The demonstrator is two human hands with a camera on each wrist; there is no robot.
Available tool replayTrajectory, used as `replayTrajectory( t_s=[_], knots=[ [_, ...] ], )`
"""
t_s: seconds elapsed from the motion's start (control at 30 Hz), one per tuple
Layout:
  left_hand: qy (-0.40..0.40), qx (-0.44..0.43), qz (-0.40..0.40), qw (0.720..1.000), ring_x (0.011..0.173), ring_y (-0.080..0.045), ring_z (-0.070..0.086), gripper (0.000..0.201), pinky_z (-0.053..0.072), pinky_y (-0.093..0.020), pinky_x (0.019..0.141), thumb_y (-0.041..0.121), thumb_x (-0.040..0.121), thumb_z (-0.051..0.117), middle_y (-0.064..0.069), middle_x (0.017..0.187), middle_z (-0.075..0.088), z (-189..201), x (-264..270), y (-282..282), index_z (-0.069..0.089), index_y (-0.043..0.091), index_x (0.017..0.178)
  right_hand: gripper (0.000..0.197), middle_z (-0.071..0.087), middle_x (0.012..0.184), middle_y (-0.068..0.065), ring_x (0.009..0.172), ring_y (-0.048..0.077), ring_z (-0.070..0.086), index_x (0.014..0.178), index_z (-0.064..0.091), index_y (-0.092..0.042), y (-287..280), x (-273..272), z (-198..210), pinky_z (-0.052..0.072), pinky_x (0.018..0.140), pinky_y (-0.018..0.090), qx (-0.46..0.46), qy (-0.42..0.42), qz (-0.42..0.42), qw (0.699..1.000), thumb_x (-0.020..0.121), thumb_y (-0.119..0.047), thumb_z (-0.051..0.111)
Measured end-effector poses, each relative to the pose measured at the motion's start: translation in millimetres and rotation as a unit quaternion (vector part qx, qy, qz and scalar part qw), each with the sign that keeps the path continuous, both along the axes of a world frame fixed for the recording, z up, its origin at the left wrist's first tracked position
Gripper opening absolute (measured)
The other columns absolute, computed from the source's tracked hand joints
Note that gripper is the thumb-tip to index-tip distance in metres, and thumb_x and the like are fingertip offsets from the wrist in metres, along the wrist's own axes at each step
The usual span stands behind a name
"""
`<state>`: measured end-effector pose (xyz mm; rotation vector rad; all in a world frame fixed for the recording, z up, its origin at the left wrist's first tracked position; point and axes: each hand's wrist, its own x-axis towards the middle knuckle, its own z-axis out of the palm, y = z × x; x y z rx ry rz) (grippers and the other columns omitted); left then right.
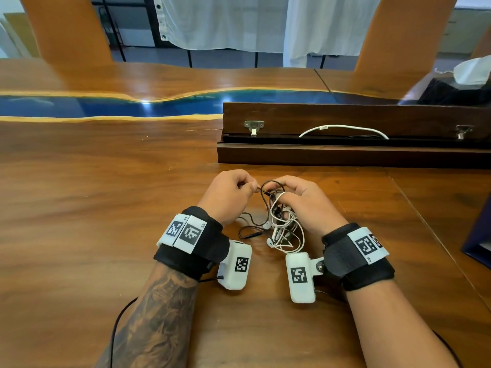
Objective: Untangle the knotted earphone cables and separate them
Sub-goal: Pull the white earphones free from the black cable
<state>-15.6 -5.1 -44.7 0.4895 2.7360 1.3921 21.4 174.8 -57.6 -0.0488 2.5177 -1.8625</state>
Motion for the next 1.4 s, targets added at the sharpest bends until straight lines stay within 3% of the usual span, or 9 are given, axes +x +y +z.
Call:
replayTrajectory(
  t_s=[0.17,0.37,0.53,0.63,0.83,1.0,1.13,1.3,1.4],
  knots=[
    [0.017,0.062,0.075,0.995,0.070,-0.004,0.050,0.019,0.036,-0.009,0.058,0.015,0.100,0.053,0.003,0.085,0.062,5,-2,-2,0.069,0.009,0.091,0.024,0.071,0.088,-0.002,0.071,0.014,0.060,0.096,0.075,-0.018,7,-2,-8,0.051,0.067,0.031,0.078,-0.059,-0.023,0.995,0.093,-0.002,0.057],
    [0.020,0.047,0.098,0.994,0.116,-0.011,0.049,0.026,0.040,-0.028,0.103,0.020,0.095,0.064,0.004,0.127,0.053,5,0,-3,0.060,0.025,0.120,0.032,0.070,0.101,-0.001,0.075,0.011,0.063,0.111,0.068,-0.021,6,-1,-2,0.053,0.070,0.022,0.058,-0.014,-0.029,0.998,0.089,0.001,0.060],
    [-0.023,0.096,0.021,0.995,0.084,-0.018,0.065,0.013,0.054,-0.031,0.079,0.029,0.094,0.069,-0.003,0.097,0.071,11,8,2,0.071,0.017,0.098,0.043,0.074,0.105,-0.001,0.084,0.009,0.071,0.118,0.065,-0.023,0,4,6,0.054,0.071,0.021,-0.027,0.027,0.003,0.999,0.088,0.008,0.059],
    [-0.040,0.067,-0.015,0.997,0.069,-0.013,0.060,0.018,0.055,-0.029,0.070,0.024,0.089,0.075,-0.005,0.092,0.070,9,10,5,0.068,0.015,0.102,0.040,0.077,0.096,0.000,0.081,0.008,0.073,0.114,0.064,-0.017,-2,5,9,0.054,0.065,0.018,-0.072,0.038,0.005,0.997,0.089,0.013,0.059],
    [-0.006,0.048,0.004,0.999,0.065,-0.008,0.056,0.007,0.049,-0.024,0.067,0.010,0.091,0.069,0.002,0.085,0.067,4,6,4,0.067,0.017,0.091,0.022,0.077,0.089,-0.001,0.080,0.015,0.072,0.105,0.071,-0.020,-1,4,6,0.062,0.066,0.035,-0.055,0.020,-0.011,0.998,0.095,-0.003,0.063],
    [0.016,0.105,0.050,0.993,0.071,-0.012,0.062,0.006,0.051,-0.016,0.062,0.008,0.098,0.059,-0.005,0.097,0.068,5,4,4,0.062,0.013,0.096,0.025,0.074,0.098,0.005,0.078,0.021,0.069,0.096,0.076,-0.022,5,5,2,0.052,0.049,0.025,0.028,-0.032,-0.023,0.999,0.103,-0.033,0.055],
    [-0.030,0.188,0.070,0.979,0.062,-0.012,0.066,0.009,0.045,-0.014,0.047,0.005,0.103,0.047,-0.008,0.094,0.072,9,5,5,0.055,0.010,0.103,0.020,0.075,0.092,0.008,0.075,0.014,0.067,0.102,0.073,-0.015,8,3,0,0.048,0.046,0.021,0.058,-0.075,0.009,0.996,0.103,-0.025,0.055],
    [-0.063,0.208,0.037,0.975,0.070,-0.015,0.069,0.015,0.054,-0.028,0.051,0.003,0.104,0.043,-0.006,0.088,0.070,10,6,3,0.056,0.011,0.104,0.034,0.067,0.108,-0.002,0.067,0.010,0.064,0.120,0.062,-0.033,8,2,-1,0.047,0.049,0.024,0.067,-0.024,0.032,0.997,0.092,-0.017,0.071],
    [-0.067,0.215,-0.011,0.974,0.074,-0.016,0.071,0.017,0.059,-0.032,0.058,0.000,0.102,0.048,-0.012,0.097,0.069,10,8,5,0.061,0.011,0.099,0.029,0.068,0.115,-0.009,0.076,0.024,0.065,0.109,0.067,-0.039,7,2,-1,0.048,0.062,0.027,0.074,0.027,0.053,0.995,0.087,-0.022,0.076]
  ],
)
